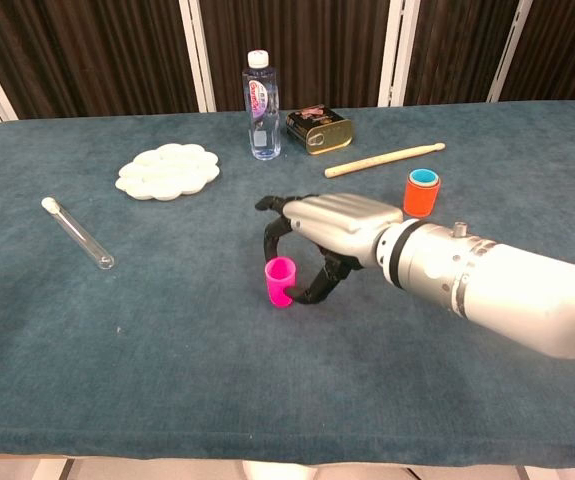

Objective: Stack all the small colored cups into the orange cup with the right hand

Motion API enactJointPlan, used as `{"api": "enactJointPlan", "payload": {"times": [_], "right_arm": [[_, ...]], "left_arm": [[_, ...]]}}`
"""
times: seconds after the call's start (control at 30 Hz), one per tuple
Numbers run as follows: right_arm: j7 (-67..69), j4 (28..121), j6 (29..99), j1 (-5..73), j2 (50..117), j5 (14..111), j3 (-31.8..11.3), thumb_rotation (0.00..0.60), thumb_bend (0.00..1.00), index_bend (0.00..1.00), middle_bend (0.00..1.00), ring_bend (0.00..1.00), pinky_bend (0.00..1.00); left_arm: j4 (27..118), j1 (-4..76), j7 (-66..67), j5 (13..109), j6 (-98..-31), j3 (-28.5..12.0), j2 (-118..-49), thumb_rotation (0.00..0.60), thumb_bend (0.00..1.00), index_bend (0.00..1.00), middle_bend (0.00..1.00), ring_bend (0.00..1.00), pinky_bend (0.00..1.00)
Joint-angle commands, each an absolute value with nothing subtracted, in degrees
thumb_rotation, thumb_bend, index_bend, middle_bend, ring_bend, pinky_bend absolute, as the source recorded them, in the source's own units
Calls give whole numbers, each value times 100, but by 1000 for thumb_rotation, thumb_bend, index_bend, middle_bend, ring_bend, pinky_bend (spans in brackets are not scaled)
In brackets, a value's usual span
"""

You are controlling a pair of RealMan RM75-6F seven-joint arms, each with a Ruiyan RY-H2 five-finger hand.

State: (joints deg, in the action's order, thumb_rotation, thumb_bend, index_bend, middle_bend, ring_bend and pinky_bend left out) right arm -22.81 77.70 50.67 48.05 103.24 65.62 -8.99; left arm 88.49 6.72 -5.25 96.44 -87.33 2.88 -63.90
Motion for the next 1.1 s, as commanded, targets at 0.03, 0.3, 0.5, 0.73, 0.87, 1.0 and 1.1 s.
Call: {"api": "enactJointPlan", "payload": {"times": [0.03, 0.3, 0.5, 0.73, 0.87, 1.0, 1.1], "right_arm": [[-2188, 7769, 5474, 4721, 10302, 6757, -1051, 600, 500, 596, 10, 0, 0], [-2171, 6944, 6464, 4597, 10188, 6768, -1853, 600, 500, 594, 11, 0, 0], [-2401, 6710, 6184, 4561, 9916, 6162, -2103, 600, 500, 602, 21, 0, 0], [-2693, 6499, 5782, 4578, 9874, 5705, -1999, 600, 500, 601, 23, 0, 0], [-2741, 6379, 5715, 4577, 9898, 5653, -1913, 600, 500, 601, 22, 0, 0], [-2767, 6306, 5623, 4554, 9874, 5594, -1832, 600, 500, 594, 22, 0, 0], [-2753, 6252, 5594, 4548, 9884, 5575, -1799, 600, 500, 590, 22, 0, 0]], "left_arm": [[8845, 671, -523, 9646, -8736, 288, -6391, 600, 454, 0, 0, 0, 61], [8859, 656, -519, 9651, -8757, 290, -6386, 600, 454, 0, 0, 0, 61], [8869, 679, -464, 9664, -8694, 304, -6413, 600, 455, 0, 0, 0, 62], [8872, 714, -393, 9625, -8596, 298, -6449, 600, 455, 0, 0, 0, 62], [8874, 717, -384, 9615, -8591, 293, -6452, 600, 455, 0, 0, 0, 62], [8871, 724, -388, 9606, -8575, 293, -6452, 600, 455, 0, 0, 0, 62], [8878, 727, -380, 9612, -8563, 302, -6453, 600, 454, 0, 0, 0, 62]]}}
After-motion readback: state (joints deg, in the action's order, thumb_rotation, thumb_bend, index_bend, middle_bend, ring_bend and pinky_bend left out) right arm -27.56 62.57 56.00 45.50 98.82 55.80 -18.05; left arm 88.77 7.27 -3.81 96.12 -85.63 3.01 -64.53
